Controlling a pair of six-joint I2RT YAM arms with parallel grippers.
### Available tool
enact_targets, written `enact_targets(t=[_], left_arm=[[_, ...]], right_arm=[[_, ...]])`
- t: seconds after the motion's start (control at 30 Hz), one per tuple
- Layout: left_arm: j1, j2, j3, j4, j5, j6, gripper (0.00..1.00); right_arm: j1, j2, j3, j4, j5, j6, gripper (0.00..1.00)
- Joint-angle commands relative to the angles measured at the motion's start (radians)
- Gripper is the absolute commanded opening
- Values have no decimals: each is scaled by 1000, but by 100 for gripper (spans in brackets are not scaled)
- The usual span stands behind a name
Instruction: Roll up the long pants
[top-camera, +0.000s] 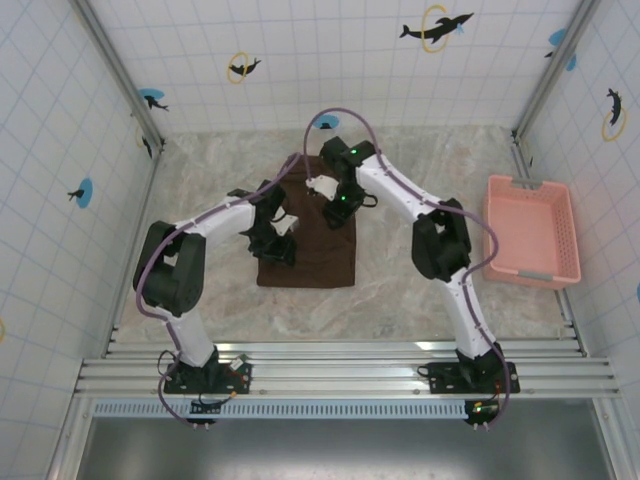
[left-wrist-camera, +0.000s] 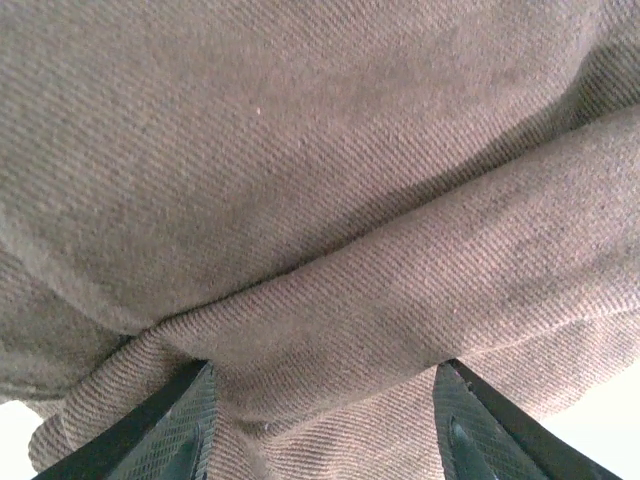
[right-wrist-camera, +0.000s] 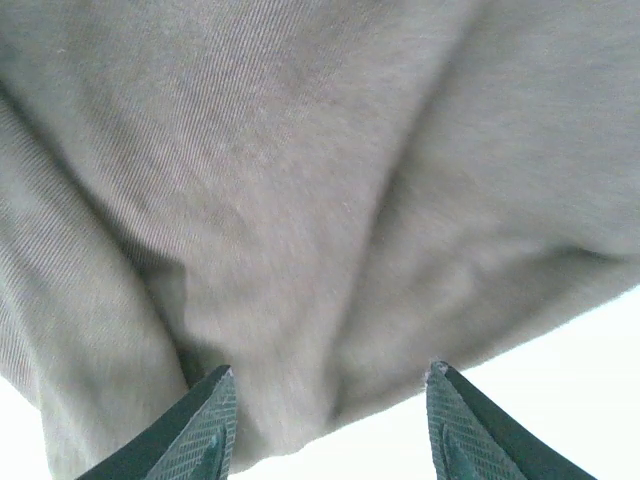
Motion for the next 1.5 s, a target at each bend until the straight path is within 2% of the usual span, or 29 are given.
enact_targets(t=[0.0, 0.2, 0.4, 0.77, 1.13, 1.2, 1.3, 1.33, 1.47], left_arm=[[-3, 32, 47, 6, 6, 10, 59], [-3, 71, 81, -19, 19, 28, 59], [-3, 81, 93, -49, 9, 53, 59], [-4, 95, 110, -97, 7, 97, 59], [-3, 98, 128, -130, 23, 132, 59], [-2, 100, 136, -140, 29, 132, 59], [1, 98, 147, -167, 23, 185, 62], [8, 92, 173, -175, 23, 190, 64], [62, 64, 253, -211, 25, 190, 71]], right_arm=[[61, -224, -176, 87, 40, -90, 55], [262, -413, -564, 270, 120, -199, 61], [361, -418, -743, 424, 204, -203, 61], [394, -326, -772, 558, 320, -261, 59], [397, -147, -726, 538, 331, -229, 61], [393, -110, -688, 510, 324, -218, 53], [384, -80, -617, 424, 252, -213, 27], [384, -83, -604, 403, 224, -216, 22], [383, -126, -549, 291, 72, -224, 14]])
